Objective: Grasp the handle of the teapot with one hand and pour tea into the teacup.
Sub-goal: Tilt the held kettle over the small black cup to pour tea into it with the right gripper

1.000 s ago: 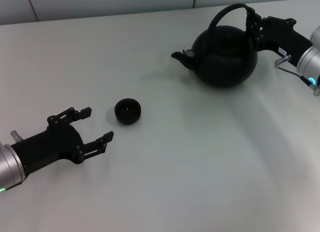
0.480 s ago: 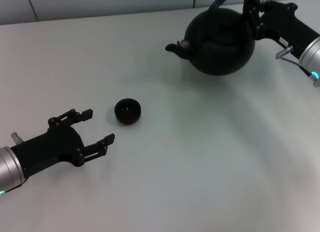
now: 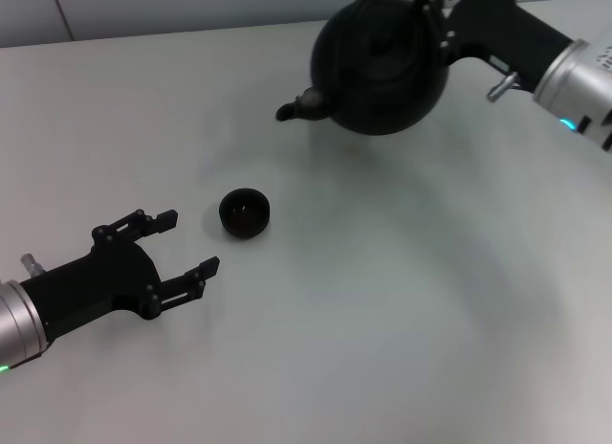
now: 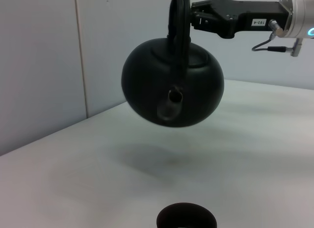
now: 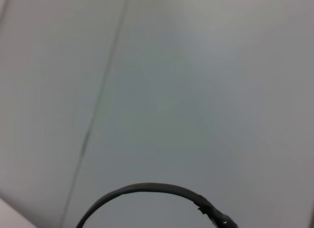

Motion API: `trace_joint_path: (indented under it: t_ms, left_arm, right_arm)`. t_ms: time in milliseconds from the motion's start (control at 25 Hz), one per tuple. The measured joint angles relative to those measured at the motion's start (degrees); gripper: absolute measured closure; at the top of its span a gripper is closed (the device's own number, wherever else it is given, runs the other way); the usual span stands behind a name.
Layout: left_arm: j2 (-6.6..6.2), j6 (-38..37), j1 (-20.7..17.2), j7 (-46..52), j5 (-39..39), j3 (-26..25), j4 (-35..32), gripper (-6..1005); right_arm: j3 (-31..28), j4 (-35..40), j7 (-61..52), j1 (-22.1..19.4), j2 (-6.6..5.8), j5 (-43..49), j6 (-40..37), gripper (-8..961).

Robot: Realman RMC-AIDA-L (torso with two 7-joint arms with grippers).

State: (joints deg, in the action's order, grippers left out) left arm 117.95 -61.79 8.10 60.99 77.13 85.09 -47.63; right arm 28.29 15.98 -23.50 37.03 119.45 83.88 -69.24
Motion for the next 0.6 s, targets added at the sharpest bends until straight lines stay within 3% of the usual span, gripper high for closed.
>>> trace_joint_path:
  t_ms: [360,600]
  left_arm:
    - [-0.08,0.0,0.0,0.0,0.0,0.0,0.1,197]
    - [-0.25,0.0,0.2,0.0,0.0,-1.2,0.1,197]
  right_arm:
    - [5.5,1.4,0.8,1.7,0.07,-0.1,0.5,887]
    - [6.2,1.6,1.6,2.7,0.08,-0.1,0.7,888]
